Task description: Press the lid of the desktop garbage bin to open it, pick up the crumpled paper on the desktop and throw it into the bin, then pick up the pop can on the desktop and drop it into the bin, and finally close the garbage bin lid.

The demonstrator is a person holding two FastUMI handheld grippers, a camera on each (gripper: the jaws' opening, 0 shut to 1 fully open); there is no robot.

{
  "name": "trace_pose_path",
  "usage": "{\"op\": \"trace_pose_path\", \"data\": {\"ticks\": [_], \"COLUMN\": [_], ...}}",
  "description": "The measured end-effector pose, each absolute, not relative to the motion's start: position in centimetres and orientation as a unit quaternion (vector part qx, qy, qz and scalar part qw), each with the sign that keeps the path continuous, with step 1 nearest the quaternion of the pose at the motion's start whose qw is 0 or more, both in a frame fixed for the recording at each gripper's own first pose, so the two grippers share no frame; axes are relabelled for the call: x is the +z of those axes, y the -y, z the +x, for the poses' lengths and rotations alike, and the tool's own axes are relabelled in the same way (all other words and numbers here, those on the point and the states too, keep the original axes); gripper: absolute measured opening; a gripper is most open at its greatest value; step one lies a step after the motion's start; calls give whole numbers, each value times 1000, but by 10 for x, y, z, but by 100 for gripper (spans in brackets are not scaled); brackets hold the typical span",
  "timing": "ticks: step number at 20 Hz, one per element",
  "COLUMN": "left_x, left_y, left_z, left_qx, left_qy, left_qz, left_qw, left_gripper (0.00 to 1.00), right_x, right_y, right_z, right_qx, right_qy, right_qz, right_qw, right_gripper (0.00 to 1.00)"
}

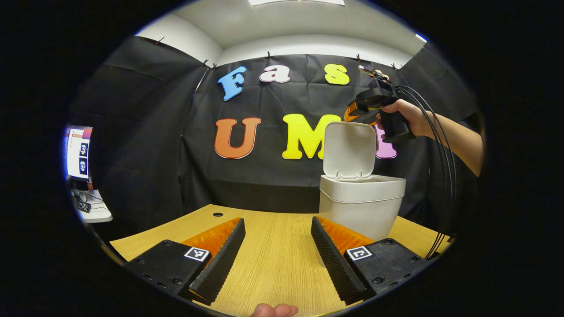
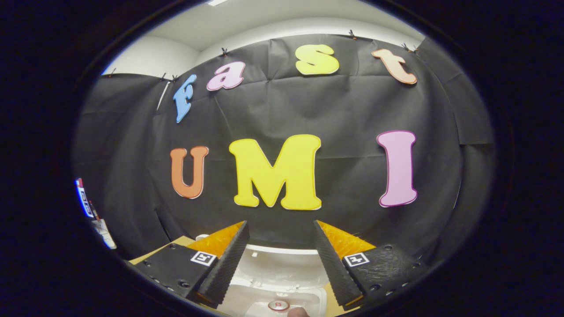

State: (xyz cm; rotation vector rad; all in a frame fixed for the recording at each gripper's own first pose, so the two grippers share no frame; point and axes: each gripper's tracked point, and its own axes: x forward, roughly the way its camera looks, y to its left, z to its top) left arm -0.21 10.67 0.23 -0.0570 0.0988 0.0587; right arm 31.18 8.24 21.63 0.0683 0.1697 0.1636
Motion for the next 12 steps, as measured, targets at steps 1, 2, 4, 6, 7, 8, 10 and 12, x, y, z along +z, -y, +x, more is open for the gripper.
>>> {"op": "trace_pose_path", "data": {"ticks": [1,2,4,6,7,8,10,12], "left_x": [3,5,5,8,9,10,14,17], "left_y": [-106,-103,-100,-95,-93,-88,-83,-78], "left_z": [-2,-2,-3,-1,-2,-4,-7,-7], "left_qx": [31,31,30,31,29,25,24,20], "left_qy": [-48,-48,-47,-48,-49,-49,-46,-44], "left_qz": [-29,-31,-38,-40,-40,-39,-34,-29], "left_qw": [998,998,998,998,998,998,998,998], "left_gripper": [97,97,96,96,97,96,97,96], "right_x": [215,213,206,192,185,178,165,149], "right_y": [-82,-82,-83,-86,-85,-85,-86,-89], "right_z": [305,297,280,265,258,251,235,221], "right_qx": [87,93,107,122,126,131,141,153], "right_qy": [-83,-83,-89,-104,-110,-115,-120,-129], "right_qz": [32,31,39,40,36,32,33,31], "right_qw": [992,992,989,986,985,984,982,979], "right_gripper": [89,89,89,89,85,89,89,89]}}
